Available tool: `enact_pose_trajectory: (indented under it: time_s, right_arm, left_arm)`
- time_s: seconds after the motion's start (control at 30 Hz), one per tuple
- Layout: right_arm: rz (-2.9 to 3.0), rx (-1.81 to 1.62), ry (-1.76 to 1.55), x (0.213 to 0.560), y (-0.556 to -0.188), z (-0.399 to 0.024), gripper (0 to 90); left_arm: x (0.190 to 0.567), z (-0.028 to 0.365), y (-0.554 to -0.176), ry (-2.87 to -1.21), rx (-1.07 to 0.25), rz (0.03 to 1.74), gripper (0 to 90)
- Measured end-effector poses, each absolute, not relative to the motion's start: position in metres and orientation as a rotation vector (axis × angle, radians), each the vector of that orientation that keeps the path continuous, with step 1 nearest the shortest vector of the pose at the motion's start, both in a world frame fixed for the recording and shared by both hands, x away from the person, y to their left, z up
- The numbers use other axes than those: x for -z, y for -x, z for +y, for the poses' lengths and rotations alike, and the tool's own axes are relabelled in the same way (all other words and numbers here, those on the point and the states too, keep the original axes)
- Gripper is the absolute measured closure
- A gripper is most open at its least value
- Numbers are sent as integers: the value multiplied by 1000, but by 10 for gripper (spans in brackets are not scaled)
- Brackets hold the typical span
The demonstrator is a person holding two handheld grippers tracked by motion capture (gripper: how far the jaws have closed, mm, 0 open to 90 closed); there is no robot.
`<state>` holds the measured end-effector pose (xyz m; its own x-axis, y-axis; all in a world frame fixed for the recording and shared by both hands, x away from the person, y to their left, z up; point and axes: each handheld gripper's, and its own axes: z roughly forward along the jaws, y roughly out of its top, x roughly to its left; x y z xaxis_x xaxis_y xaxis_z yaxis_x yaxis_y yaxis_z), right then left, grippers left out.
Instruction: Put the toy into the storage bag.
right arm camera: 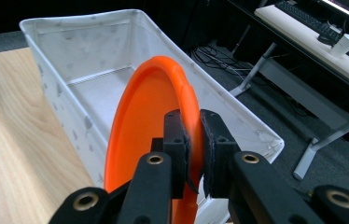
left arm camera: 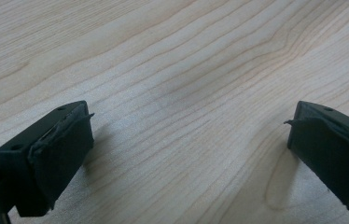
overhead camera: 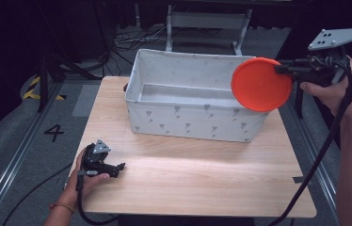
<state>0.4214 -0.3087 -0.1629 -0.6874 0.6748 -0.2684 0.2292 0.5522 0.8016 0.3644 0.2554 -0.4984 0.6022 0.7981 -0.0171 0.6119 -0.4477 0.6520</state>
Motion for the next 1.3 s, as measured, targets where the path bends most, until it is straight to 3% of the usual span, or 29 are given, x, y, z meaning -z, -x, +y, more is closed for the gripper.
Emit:
enact_pose_trajectory:
  time_s: [0.37,0.8,1.3]
  right_arm:
    - [2243,-982,-741,169,-456,-301,822]
    - [2318,-914,-761,200,-498,-291,821]
    - [2398,-797,-721,234,-521,-284,821]
  left_arm:
    - [498,256,-364,-2210,-392,1107,5]
    - [498,255,-364,-2208,-390,1108,5]
    - [498,256,-364,-2210,-393,1107,6]
